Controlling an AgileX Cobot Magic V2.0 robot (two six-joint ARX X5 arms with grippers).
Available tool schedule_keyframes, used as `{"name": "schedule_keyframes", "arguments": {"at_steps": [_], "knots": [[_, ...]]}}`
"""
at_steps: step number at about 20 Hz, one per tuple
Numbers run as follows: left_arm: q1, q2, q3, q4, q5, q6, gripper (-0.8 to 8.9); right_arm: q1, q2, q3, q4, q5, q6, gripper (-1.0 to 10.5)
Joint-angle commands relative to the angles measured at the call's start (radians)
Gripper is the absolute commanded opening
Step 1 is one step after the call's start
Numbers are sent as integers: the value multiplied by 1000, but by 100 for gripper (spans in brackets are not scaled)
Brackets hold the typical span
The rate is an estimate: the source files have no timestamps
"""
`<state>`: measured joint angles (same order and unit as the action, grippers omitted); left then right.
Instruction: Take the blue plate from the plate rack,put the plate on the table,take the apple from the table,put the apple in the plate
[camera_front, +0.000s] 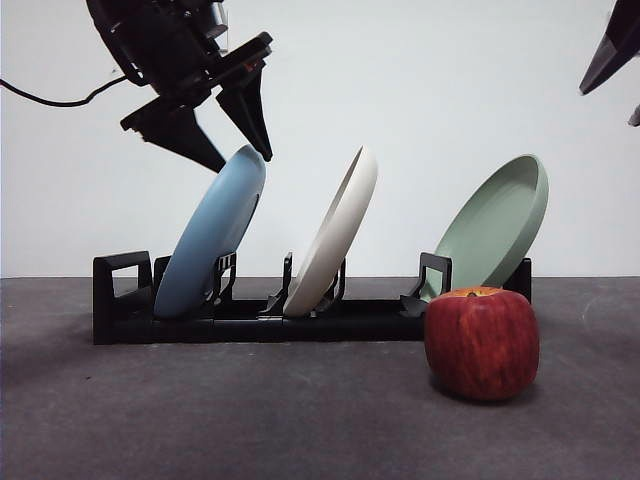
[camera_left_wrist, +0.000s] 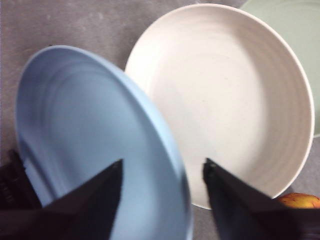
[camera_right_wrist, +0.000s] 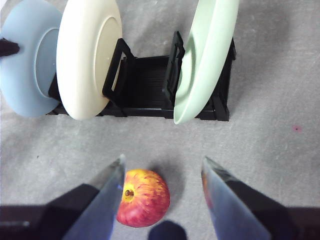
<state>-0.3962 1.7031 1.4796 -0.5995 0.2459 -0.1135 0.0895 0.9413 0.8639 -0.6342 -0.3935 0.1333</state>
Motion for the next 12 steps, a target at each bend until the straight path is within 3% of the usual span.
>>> {"name": "schedule_keyframes", "arguments": {"at_steps": [1,8,12], "knots": [[-12,3,1,3,0,14,-9,-3,-2,3,3,0,-11,257],[-20,-3,69,-22,0,14,-8,-2,-2,3,3,0,-11,257],[-61,-16,286,-202,-2,90,-8,-3,-2,3,4,0,-11,257]]}}
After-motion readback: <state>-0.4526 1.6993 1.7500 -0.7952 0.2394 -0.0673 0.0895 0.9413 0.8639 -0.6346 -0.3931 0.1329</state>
